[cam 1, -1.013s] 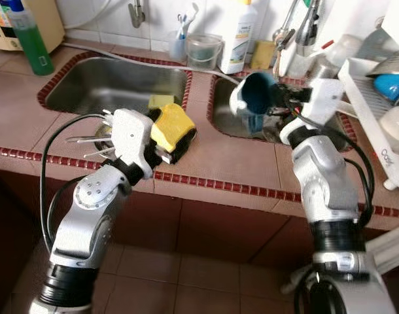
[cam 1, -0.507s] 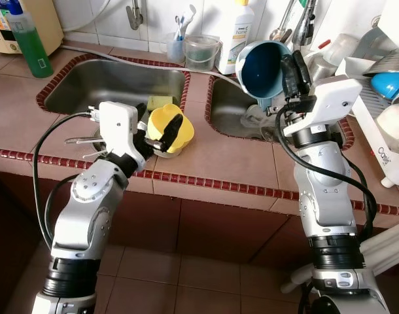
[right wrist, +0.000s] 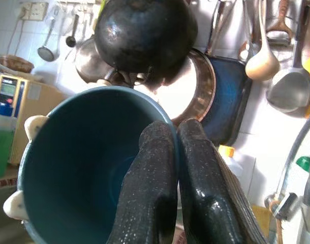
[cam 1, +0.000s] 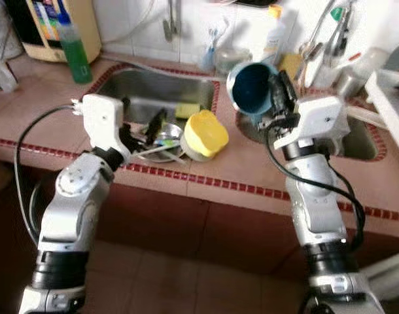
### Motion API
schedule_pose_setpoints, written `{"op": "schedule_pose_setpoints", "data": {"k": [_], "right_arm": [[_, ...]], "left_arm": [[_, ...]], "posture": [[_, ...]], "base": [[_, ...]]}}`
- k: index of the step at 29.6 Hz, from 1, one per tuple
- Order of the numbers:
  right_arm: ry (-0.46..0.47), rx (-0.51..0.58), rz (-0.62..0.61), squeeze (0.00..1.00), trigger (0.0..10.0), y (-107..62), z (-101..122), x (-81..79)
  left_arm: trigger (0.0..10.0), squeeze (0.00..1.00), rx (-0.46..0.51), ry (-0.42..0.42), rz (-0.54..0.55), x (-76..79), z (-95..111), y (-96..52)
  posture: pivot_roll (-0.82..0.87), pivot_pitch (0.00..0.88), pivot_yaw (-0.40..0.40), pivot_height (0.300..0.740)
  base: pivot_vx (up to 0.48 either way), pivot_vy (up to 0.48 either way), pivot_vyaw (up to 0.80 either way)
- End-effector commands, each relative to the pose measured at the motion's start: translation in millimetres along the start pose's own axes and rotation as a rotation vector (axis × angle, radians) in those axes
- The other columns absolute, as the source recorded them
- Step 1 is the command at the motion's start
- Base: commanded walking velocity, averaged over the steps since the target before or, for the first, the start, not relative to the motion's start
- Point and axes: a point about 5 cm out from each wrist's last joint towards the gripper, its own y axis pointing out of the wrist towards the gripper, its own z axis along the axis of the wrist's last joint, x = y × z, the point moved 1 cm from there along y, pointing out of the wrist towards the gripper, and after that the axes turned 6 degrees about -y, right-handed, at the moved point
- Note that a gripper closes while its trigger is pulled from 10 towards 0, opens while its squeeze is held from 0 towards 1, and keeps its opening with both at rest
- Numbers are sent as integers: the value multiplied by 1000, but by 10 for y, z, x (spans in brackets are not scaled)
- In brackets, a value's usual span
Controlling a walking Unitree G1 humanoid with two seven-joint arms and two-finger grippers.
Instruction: Kitchen organization
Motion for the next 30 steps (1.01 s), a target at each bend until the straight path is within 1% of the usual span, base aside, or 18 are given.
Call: {"op": "schedule_pose_setpoints", "data": {"k": [1, 6, 10, 16, 18, 19, 22, 24, 30], "right_arm": [[-7, -13, -34, 0, 10000, -41, -42, 95], [-21, -17, -36, 0, 10000, -46, -60, 142], [-31, -8, -35, 0, 10000, -25, -53, 157], [-37, -3, -28, 0, 10000, -18, -46, 147], [-40, 0, -25, 0, 10000, -18, -40, 145], [-41, 1, -24, 0, 10000, -22, -37, 148], [-42, 4, -23, 0, 10000, -28, -27, 155], [-47, 7, -23, 0, 10000, -29, -19, 160], [-50, 9, -25, 0, 10000, -35, -11, 179]], "left_arm": [[10000, 0, -17, 18, -8, 12, -38, -5], [10000, 0, -6, 21, 2, -27, 4, -7], [10000, 0, 4, 32, -3, -22, 23, 12], [10000, 0, -19, 74, -17, 33, -31, 24], [10000, 0, -23, 71, -23, 47, -36, 27], [10000, 0, -14, 70, -49, 76, -32, 26], [10000, 0, -21, 64, -51, 82, -42, 26], [10000, 0, -16, 64, -77, 100, -39, 30], [10000, 0, -14, 69, -82, 95, -23, 49]], "posture": [[84, 42, -32, 740], [82, 48, -36, 740], [82, 48, -37, 740], [80, 48, -38, 740], [79, 48, -38, 740], [76, 49, -36, 740], [75, 52, -37, 740], [68, 53, -34, 740], [65, 55, -32, 740]], "base": [[0, 375, 0], [0, 372, 0], [0, 352, 0], [0, 0, 0], [0, 0, 0], [0, 0, 0], [0, 0, 0], [0, 0, 0], [167, 0, 0]]}}
